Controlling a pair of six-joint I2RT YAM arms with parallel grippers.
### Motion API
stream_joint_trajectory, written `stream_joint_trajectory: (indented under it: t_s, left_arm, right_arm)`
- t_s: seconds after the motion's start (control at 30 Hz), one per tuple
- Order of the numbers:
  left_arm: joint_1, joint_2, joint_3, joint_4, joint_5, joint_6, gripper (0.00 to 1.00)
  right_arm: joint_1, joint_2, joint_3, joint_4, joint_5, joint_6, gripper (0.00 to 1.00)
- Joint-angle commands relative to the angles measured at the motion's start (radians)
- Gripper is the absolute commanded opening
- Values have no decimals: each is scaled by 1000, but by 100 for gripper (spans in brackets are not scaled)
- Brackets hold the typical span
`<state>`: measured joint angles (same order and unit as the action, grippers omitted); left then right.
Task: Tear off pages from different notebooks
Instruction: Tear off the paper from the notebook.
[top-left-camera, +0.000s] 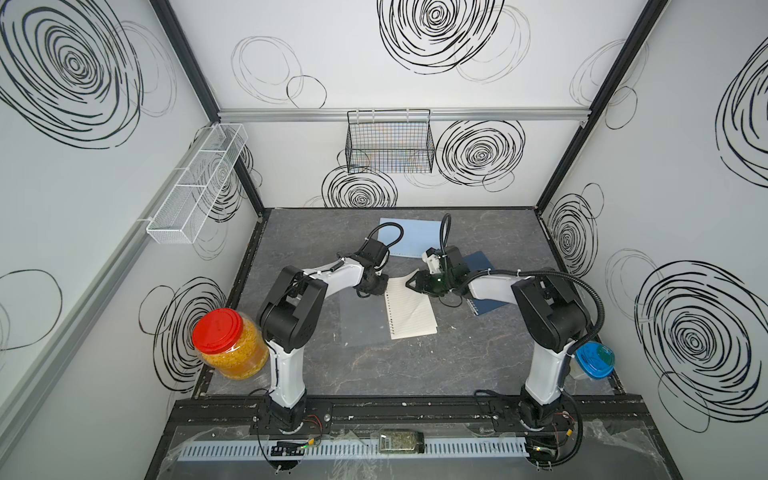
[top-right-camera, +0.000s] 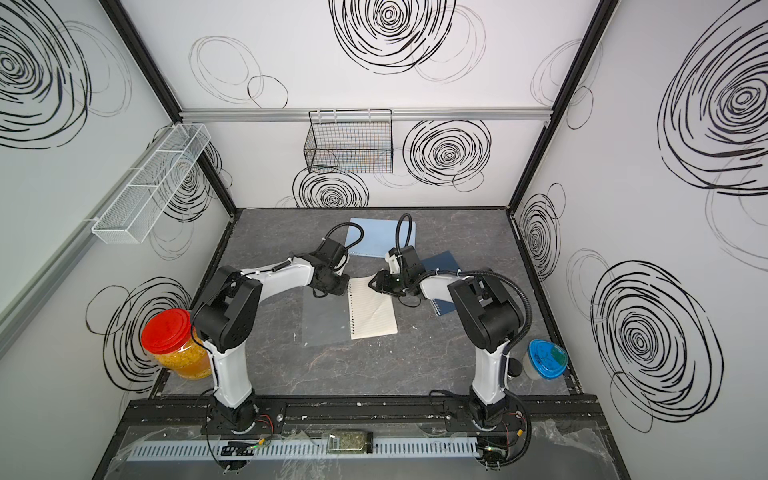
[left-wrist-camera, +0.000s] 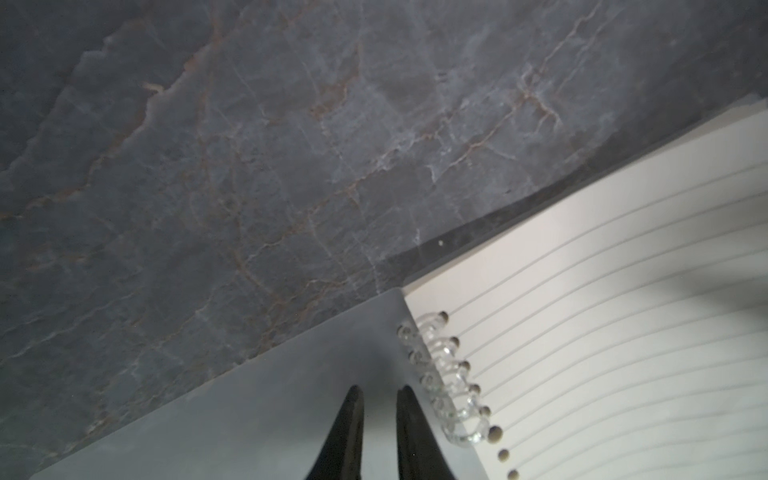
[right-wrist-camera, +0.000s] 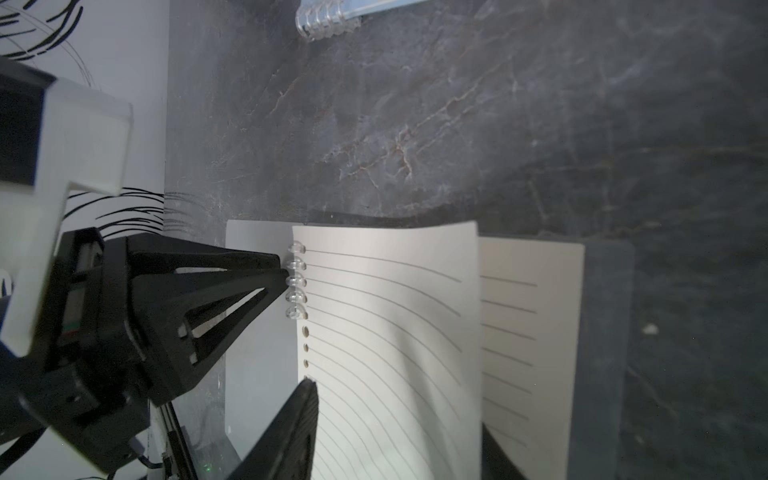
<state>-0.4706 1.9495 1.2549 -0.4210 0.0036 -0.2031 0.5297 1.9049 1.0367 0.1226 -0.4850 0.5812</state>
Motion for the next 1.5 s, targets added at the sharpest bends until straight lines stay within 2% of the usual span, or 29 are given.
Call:
stream_joint_trajectory:
  t_s: [0.0, 0.3, 0.53, 0.7, 0.8, 1.0, 1.23, 1.3, 1.4, 1.47]
  left_arm:
    - [-1, 25, 20, -38, -21, 15, 18]
    - [4, 35, 2, -40, -26, 7, 10]
    - [13, 39, -22, -32, -15, -8, 6]
    - [17, 40, -37, -26, -13, -16, 3]
    - [22, 39, -43, -22, -14, -18, 2]
    - [32, 50, -49, -21, -19, -25, 1]
    - [43, 75, -51, -15, -22, -57, 0]
    - [46, 87, -54, -13, -27, -75, 0]
    - [53, 99, -65, 1, -24, -102, 0]
    - [60, 100, -76, 15, -20, -115, 0]
  right_arm:
    - [0, 21, 53, -97, 25, -90, 44]
    - [-2, 62, 156, -198, 55, -156, 26]
    - [2, 60, 172, -220, 68, -168, 10]
    - [13, 60, 192, -243, 88, -182, 7]
    - [16, 66, 210, -272, 134, -179, 0]
    - [35, 34, 210, -260, 230, -172, 0]
    - [141, -18, 205, -186, 288, -235, 0]
    - [201, -45, 179, -140, 259, -295, 0]
    - [353, -81, 116, -76, 216, -460, 0]
    - [419, -87, 66, -38, 349, -473, 0]
